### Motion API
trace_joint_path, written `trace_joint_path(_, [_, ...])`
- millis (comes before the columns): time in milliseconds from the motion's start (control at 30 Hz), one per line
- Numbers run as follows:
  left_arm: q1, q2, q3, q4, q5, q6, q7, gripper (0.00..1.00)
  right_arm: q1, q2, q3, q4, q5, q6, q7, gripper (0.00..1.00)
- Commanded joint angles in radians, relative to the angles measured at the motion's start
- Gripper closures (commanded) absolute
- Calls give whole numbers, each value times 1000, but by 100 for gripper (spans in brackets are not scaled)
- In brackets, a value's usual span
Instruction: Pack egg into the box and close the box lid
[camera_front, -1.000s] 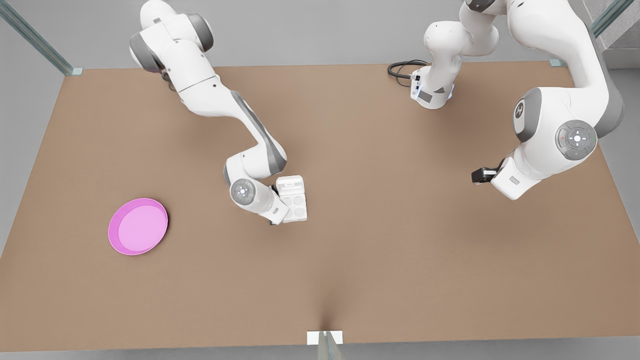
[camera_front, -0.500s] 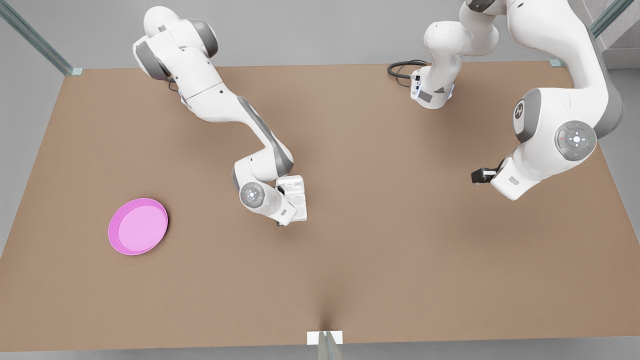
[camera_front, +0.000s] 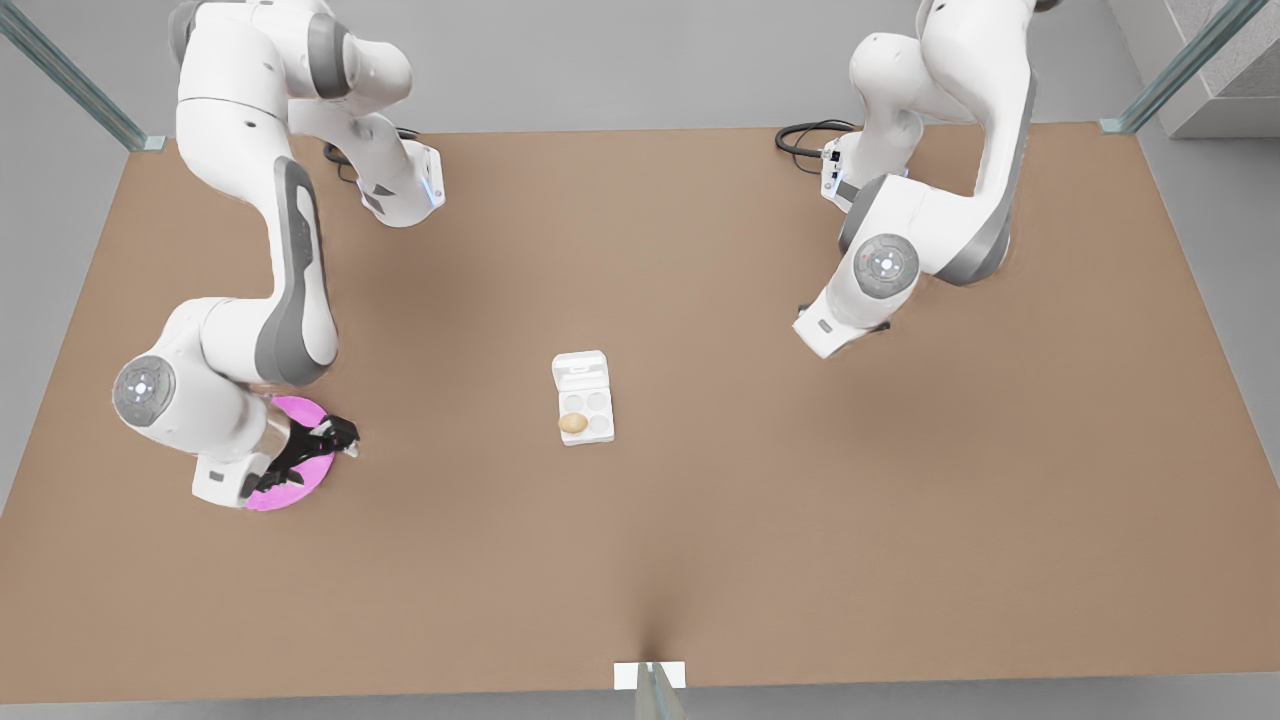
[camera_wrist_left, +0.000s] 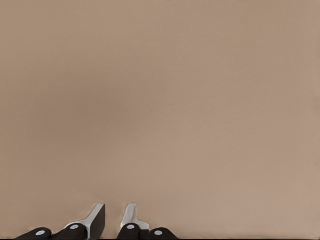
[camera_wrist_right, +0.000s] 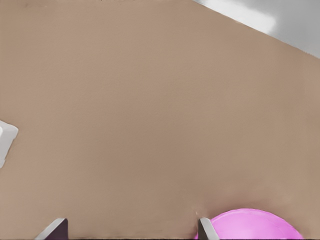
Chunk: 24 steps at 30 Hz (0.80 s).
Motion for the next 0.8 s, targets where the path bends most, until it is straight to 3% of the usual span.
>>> trace_joint_path(0, [-67,4,-1,-4,-51,5,-40,79,-6,-18,7,-2,-21,-8,53,0])
trace_joint_path(67, [-205,42,1,-15,-98,94,-203,79,-217,-127,203,0,-143,-77,210,0])
trace_joint_path(100, [-244,68,1,-21,-105,146,-255,79,-290,-154,251,0,-145,-85,214,0])
trace_joint_path(167, [-310,125,1,-35,-145,367,-393,79,-294,-165,245,32,-145,-151,368,0])
trace_joint_path(233, [-356,171,1,-27,-162,469,-432,79,-291,-145,245,42,-143,-163,368,0])
trace_joint_path(500, [-435,481,1,325,-170,484,-479,79,-310,-124,233,46,-136,-153,360,0])
trace_joint_path(767, [-470,614,4,493,-179,484,-554,79,-305,-110,233,61,-131,-150,369,0])
